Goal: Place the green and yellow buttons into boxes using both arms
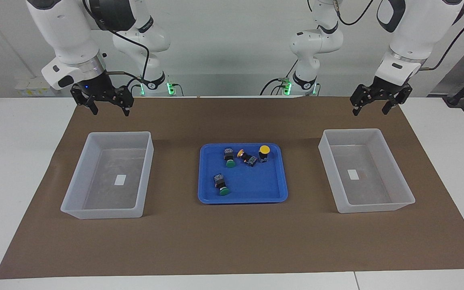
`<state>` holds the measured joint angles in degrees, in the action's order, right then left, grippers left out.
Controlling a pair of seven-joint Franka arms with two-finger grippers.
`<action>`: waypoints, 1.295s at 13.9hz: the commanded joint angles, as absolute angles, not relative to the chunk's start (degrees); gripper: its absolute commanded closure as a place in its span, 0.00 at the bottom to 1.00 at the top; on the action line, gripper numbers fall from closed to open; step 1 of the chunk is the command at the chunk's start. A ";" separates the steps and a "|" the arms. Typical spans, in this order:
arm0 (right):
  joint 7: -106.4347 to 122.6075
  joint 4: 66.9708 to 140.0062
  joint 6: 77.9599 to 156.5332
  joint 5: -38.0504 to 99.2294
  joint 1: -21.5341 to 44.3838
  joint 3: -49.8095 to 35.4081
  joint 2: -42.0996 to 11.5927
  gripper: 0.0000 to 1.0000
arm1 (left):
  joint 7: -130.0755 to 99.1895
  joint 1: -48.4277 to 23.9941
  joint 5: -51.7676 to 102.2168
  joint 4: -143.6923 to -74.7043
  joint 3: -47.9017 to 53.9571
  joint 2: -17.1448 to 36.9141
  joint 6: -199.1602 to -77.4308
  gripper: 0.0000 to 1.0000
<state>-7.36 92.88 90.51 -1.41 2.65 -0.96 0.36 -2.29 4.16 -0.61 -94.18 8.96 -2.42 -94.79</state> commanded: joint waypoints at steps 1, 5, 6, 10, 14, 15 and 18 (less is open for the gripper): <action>-7.73 94.13 90.62 0.00 2.55 -0.88 1.32 0.00 | -1.85 4.22 -0.44 -96.06 8.96 -4.04 -95.27 0.00; -8.00 94.04 90.62 0.00 2.99 -0.88 1.32 0.00 | -2.02 3.87 -0.35 -96.06 9.05 -4.13 -95.53 0.00; -7.91 94.04 90.62 0.00 2.99 -0.88 1.32 0.00 | -2.02 3.61 -0.44 -96.15 9.05 -4.04 -96.15 0.00; -7.82 94.04 90.62 0.00 2.99 -0.88 1.32 0.00 | -1.76 3.87 -0.26 -96.06 9.14 -4.04 -96.50 0.00; -7.91 93.96 90.62 0.00 3.16 -1.41 1.32 0.00 | -1.84 4.92 -0.26 -98.34 8.70 -5.01 -98.51 0.00; -8.00 93.96 90.70 0.00 3.08 -1.41 1.32 0.00 | -2.02 4.92 -0.26 -99.05 8.79 -5.10 -100.18 0.00; -7.82 93.96 90.70 0.00 2.55 -1.32 1.32 0.00 | -1.76 4.92 -0.09 -102.74 8.79 -6.24 -103.88 0.00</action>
